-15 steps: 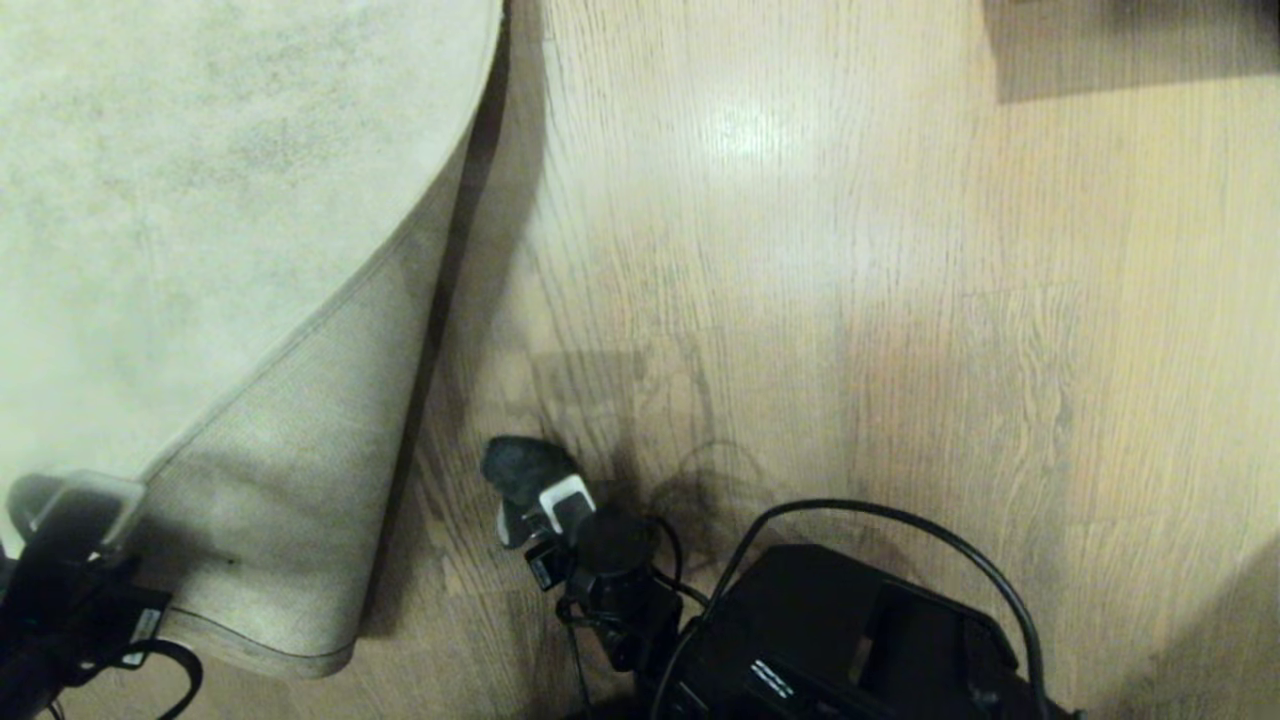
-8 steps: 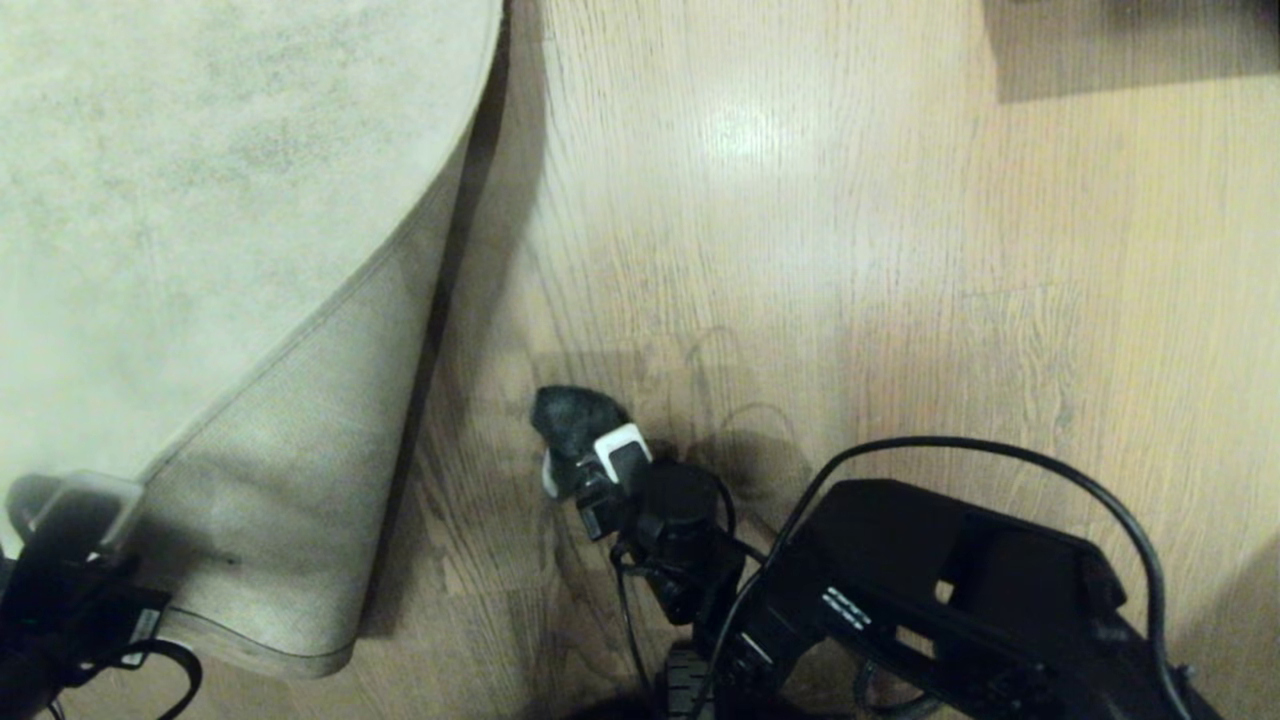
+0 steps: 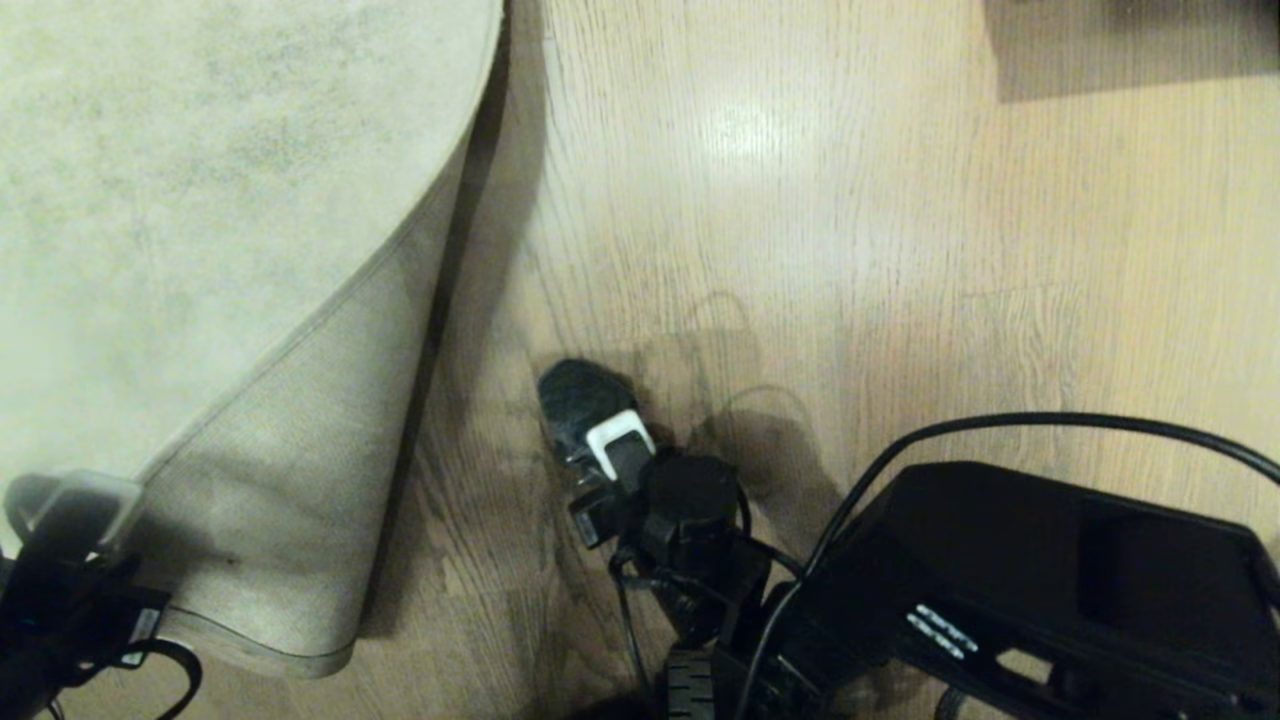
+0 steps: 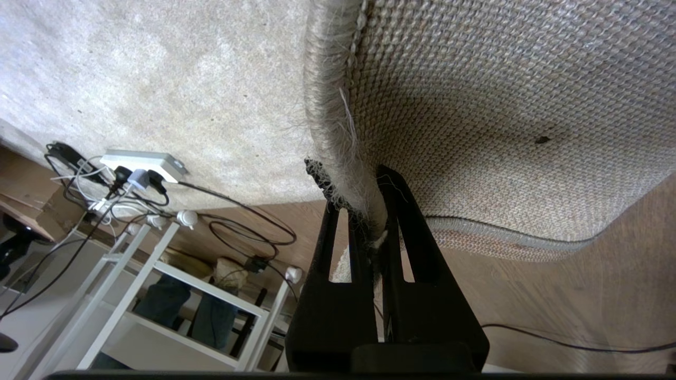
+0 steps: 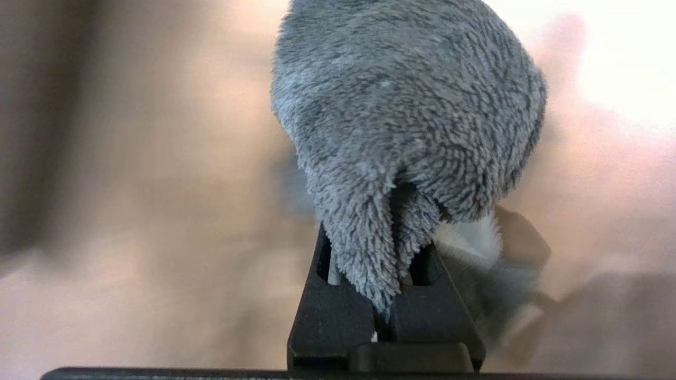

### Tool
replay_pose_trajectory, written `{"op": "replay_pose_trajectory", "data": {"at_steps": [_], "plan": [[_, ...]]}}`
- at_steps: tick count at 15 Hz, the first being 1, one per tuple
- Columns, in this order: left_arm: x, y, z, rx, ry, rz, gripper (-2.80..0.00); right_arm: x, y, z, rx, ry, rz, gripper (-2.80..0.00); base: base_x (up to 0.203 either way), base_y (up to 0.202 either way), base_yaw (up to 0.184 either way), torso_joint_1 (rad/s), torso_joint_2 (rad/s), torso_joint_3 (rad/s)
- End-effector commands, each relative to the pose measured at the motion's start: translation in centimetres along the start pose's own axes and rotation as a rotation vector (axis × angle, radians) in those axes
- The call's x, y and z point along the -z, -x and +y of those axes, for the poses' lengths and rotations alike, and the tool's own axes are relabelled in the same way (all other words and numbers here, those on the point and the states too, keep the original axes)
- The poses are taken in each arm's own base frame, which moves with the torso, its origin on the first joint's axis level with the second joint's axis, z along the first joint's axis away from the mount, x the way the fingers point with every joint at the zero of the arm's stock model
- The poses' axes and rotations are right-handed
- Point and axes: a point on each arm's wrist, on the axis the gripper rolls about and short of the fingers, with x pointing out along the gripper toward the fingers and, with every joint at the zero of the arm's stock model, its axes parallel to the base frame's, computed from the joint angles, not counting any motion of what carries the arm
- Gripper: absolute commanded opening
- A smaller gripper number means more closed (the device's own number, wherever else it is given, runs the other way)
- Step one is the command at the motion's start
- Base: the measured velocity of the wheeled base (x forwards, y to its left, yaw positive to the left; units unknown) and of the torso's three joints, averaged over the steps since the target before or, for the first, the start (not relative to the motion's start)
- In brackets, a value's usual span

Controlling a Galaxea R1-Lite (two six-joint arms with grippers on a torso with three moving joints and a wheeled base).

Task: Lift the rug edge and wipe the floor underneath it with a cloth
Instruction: Wipe the floor under the carpet with a rag

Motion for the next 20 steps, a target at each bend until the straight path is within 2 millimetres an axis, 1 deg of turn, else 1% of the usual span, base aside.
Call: {"op": "replay_pose_trajectory", "data": {"at_steps": [1, 2, 3, 4, 7, 11, 16, 18, 20], "plan": [[-0.1, 0.0, 0.1, -0.006, -0.002, -0.007, -2.8, -0.2, 2.8, 5.6, -0.139, 0.01, -0.008, -2.8, 0.0, 0.0, 0.0, 0.0, 0.0, 0.0], [-0.1, 0.0, 0.1, -0.005, -0.002, -0.006, -2.8, 0.9, 3.6, 7.6, -0.186, 0.023, 0.01, -2.8, 0.0, 0.0, 0.0, 0.0, 0.0, 0.0], [0.0, 0.0, 0.0, -0.004, -0.001, -0.004, -2.8, 2.0, 4.2, 9.1, -0.22, 0.037, 0.028, -2.8, 0.0, 0.0, 0.0, 0.0, 0.0, 0.0], [0.1, 0.1, 0.0, -0.004, 0.007, -0.001, -2.8, 3.2, 4.5, 10.0, -0.239, 0.051, 0.048, -2.8, 0.0, 0.0, 0.0, 0.0, 0.0, 0.0], [0.1, 0.1, 0.0, -0.002, 0.007, 0.0, -2.8, 6.4, 4.6, 11.9, -0.271, 0.078, 0.088, -2.8, 0.0, 0.0, 0.0, 0.0, 0.0, 0.0], [0.1, 0.1, -0.1, 0.0, 0.004, 0.003, -2.8, 9.3, 3.5, 13.6, -0.276, 0.074, 0.084, -2.8, 0.0, 0.0, 0.0, 0.0, 0.0, 0.0], [0.0, 0.1, 0.0, -0.005, 0.001, -0.001, -2.8, 9.2, 2.3, 13.6, -0.257, -0.003, 0.083, -2.8, 0.0, 0.0, 0.0, 0.0, 0.0, 0.0], [0.1, 0.1, 0.0, -0.006, 0.003, 0.0, -2.8, 9.3, 1.8, 13.0, -0.237, -0.006, 0.083, -2.8, 0.0, 0.0, 0.0, 0.0, 0.0, 0.0], [0.1, 0.1, -0.1, 0.0, 0.002, 0.006, -2.8, 9.6, 1.0, 11.8, -0.204, -0.004, 0.086, -2.8, 0.0, 0.0, 0.0, 0.0, 0.0, 0.0]]}}
